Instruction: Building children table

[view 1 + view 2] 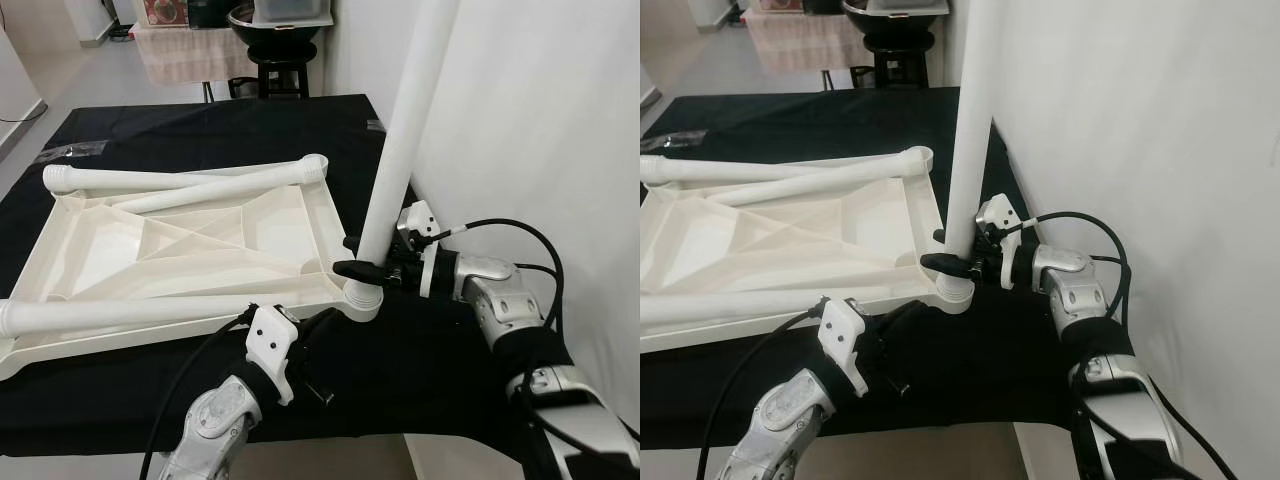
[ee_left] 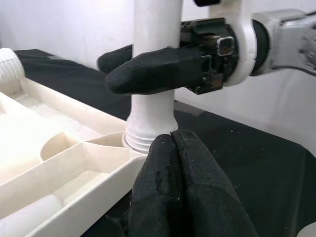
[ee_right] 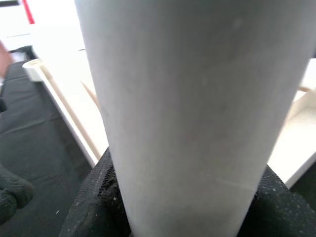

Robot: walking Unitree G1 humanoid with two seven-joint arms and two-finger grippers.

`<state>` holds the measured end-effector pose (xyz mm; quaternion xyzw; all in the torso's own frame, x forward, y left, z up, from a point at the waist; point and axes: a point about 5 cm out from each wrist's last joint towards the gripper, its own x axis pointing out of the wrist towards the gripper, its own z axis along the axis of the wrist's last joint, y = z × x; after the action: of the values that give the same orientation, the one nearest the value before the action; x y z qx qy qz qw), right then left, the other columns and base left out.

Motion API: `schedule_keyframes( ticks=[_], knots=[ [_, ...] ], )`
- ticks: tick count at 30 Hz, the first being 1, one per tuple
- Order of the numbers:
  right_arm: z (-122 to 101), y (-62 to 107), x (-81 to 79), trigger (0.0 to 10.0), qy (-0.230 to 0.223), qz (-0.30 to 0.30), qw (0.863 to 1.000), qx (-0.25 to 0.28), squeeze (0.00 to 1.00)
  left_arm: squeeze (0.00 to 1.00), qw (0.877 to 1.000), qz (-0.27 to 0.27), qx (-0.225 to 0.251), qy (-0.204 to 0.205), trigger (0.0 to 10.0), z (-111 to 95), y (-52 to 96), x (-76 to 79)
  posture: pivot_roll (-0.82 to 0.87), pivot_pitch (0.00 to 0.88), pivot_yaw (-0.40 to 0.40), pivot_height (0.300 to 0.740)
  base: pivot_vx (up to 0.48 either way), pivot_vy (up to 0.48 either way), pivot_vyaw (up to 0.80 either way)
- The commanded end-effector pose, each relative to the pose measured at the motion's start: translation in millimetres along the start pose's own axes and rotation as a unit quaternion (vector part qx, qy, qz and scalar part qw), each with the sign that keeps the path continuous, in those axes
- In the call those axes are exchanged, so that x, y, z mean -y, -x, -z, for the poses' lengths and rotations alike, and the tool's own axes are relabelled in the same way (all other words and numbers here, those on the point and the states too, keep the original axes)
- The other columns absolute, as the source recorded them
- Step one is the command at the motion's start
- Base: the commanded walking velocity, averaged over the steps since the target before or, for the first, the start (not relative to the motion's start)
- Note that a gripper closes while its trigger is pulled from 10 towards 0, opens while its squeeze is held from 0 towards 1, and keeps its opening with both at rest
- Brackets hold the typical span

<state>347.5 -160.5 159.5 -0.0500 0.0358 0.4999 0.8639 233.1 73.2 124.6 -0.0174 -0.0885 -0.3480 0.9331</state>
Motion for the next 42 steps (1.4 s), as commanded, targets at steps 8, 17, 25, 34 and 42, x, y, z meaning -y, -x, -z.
schedule_keyframes(
  ticks=[8,17,25,34,42],
  knots=[
    [43,-34.5,-68.6,0.0,-0.046,0.26,0.963,-0.05,0.0,0.0,1.0,-0.005,-0.007,0.005,10.0,1,4.9,-4.4,-0.01,0.075,0.01,0.74,0.0,0.0,0.0],
    [31,-38.9,-47.4,10.0,-0.05,0.232,0.971,-0.027,0.11,0.0,1.0,-0.004,-0.007,0.007,10.0,1,4.3,-5.1,0.0,0.07,0.007,0.74,0.0,0.0,0.0],
    [1,-43.9,-61.8,10.0,-0.03,0.059,0.997,0.03,0.0,0.0,1.0,-0.002,-0.007,0.01,10.0,1,2.9,-4.3,0.0,0.066,0.005,0.74,0.0,0.0,0.0],
    [1,-42.1,-41.4,10.0,-0.014,-0.102,0.995,-0.007,0.0,0.0,1.0,-0.004,-0.005,0.009,10.0,2,1.9,-3.5,0.02,0.057,-0.009,0.74,0.0,0.0,0.0],
    [2,-38.2,-25.6,0.0,-0.037,-0.079,0.996,-0.003,0.0,0.0,1.0,-0.004,-0.005,0.01,10.0,2,1.1,-2.1,0.02,0.056,-0.009,0.74,0.0,0.0,0.0]
  ],
)
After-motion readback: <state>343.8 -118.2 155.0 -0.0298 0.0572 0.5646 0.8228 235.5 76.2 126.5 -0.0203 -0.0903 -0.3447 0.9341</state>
